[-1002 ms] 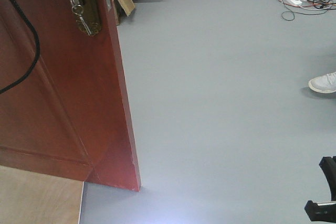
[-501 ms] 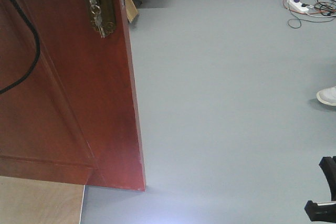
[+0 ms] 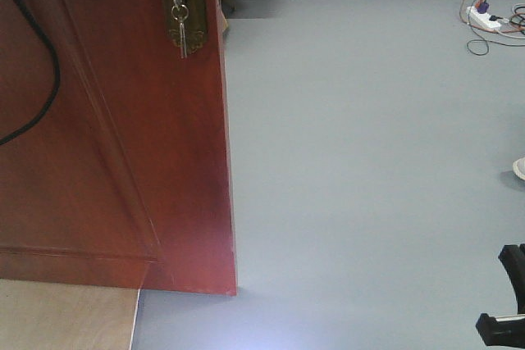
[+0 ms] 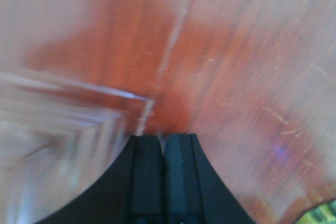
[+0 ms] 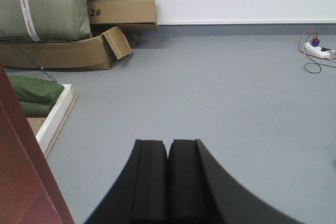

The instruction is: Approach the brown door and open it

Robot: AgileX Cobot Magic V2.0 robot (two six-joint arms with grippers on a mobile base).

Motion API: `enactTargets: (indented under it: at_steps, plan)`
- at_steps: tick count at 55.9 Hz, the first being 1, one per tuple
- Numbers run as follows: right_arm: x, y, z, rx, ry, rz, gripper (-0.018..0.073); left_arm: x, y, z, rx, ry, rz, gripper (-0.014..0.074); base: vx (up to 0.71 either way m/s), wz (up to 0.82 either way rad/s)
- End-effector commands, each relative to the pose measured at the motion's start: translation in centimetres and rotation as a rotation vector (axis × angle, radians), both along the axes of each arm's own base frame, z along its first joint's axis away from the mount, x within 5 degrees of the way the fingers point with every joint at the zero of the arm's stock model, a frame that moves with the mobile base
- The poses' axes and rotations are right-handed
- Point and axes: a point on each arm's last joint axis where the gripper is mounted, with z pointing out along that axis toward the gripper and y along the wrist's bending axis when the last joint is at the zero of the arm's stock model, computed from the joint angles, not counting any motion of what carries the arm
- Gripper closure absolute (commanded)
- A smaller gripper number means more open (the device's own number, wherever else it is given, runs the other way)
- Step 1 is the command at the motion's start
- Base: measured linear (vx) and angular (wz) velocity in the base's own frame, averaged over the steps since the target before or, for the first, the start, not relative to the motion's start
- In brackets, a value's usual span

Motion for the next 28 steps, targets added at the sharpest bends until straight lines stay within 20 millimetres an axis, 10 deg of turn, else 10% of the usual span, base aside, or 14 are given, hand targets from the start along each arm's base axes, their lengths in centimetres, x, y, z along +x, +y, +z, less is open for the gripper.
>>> enactTargets:
  at_steps: [1, 28]
  plan:
    - [0.16, -0.04, 0.57, -0.005, -0.079, -0.002, 0.0559, -1.20, 0.35, 2.63, -0.039, -0.130, 0.026, 0.0530, 0.05, 0.03]
    - [0.16, -0.04, 0.57, -0.005, -0.079, -0.002, 0.0559, -1.20, 0.35, 2.63, -0.039, -0.130, 0.026, 0.0530, 0.01, 0.00]
